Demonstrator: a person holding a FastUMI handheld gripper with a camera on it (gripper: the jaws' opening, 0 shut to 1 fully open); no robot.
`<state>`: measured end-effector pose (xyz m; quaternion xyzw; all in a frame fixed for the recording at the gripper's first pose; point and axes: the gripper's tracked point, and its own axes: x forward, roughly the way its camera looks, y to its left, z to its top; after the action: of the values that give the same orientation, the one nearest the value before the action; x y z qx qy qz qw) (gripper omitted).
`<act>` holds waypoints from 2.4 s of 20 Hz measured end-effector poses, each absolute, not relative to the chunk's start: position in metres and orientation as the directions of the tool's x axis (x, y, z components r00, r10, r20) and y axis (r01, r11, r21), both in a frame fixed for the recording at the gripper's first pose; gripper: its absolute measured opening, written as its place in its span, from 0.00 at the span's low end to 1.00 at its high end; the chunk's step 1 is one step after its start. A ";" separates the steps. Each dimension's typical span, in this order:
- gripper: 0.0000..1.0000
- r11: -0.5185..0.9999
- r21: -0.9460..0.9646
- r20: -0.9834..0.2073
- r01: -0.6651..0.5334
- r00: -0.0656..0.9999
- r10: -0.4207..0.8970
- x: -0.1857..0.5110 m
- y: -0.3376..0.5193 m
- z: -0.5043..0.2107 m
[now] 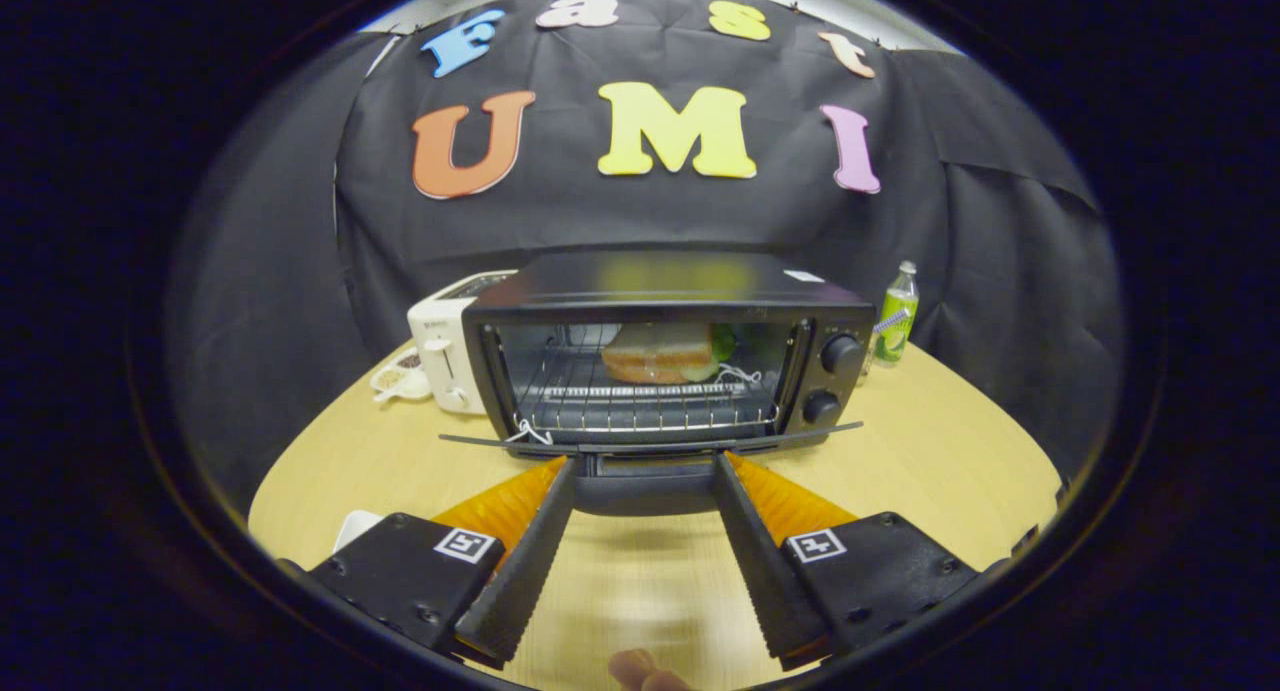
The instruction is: Open the toaster oven, put the food inside, and close the toaster oven door.
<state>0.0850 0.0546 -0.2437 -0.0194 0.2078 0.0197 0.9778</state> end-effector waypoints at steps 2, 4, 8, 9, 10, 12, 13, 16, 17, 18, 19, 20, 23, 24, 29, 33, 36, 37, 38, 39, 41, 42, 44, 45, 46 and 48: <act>0.91 0.998 -0.020 -0.333 -0.054 0.942 0.044 0.091 0.055 -0.236; 0.91 0.998 -0.008 -0.262 -0.059 0.964 0.054 0.096 0.053 -0.231; 0.91 0.998 0.053 -0.171 -0.038 0.984 0.047 0.096 0.040 -0.214; 0.91 0.999 0.042 -0.149 -0.028 0.988 0.034 0.093 0.033 -0.208; 0.91 0.999 0.029 -0.135 -0.021 0.991 0.025 0.090 0.028 -0.205; 0.91 0.999 0.011 -0.126 -0.030 0.992 0.031 0.081 0.030 -0.194; 0.91 1.000 0.001 -0.121 -0.031 0.992 0.031 0.077 0.030 -0.188; 0.91 1.000 -0.015 -0.092 -0.018 0.996 0.016 0.060 0.023 -0.165; 0.91 1.000 -0.011 -0.091 -0.018 0.996 0.017 0.053 0.021 -0.158; 0.91 1.000 -0.002 -0.088 -0.020 0.996 0.019 0.046 0.019 -0.149; 0.91 1.000 0.012 -0.083 -0.022 0.996 0.023 0.038 0.017 -0.138; 0.91 0.999 0.028 -0.075 -0.019 0.997 0.021 0.030 0.013 -0.126; 0.91 0.998 0.060 -0.050 -0.013 0.999 0.016 0.005 0.000 -0.087; 0.91 0.998 0.062 -0.052 -0.002 0.999 0.005 -0.003 -0.008 -0.077; 0.92 0.998 0.049 -0.051 -0.041 0.998 0.043 -0.001 -0.021 -0.052; 0.92 0.998 0.035 -0.058 -0.055 0.997 0.057 -0.024 -0.030 -0.039; 0.92 0.998 0.034 -0.012 -0.056 0.998 0.056 -0.036 -0.035 -0.026; 0.92 0.998 0.038 0.006 -0.056 0.998 0.056 -0.038 -0.037 -0.022; 0.92 0.997 0.041 0.011 -0.061 0.998 0.061 -0.039 -0.036 -0.024; 0.92 0.997 0.039 0.006 -0.067 0.998 0.067 -0.040 -0.034 -0.028; 0.92 0.996 0.034 0.003 -0.086 0.996 0.086 -0.040 -0.030 -0.030; 0.92 0.995 0.031 0.001 -0.092 0.996 0.092 -0.040 -0.028 -0.032; 0.93 0.996 0.017 -0.006 -0.092 0.996 0.092 -0.037 -0.027 -0.037; 0.93 0.996 0.011 -0.011 -0.090 0.996 0.090 -0.035 -0.026 -0.040; 0.93 0.996 0.006 -0.014 -0.091 0.996 0.091 -0.035 -0.024 -0.042; 0.93 0.995 0.000 -0.021 -0.095 0.995 0.095 -0.035 -0.020 -0.044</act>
<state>-0.0346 -0.0203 -0.0440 -0.0005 0.0103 0.0477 0.9988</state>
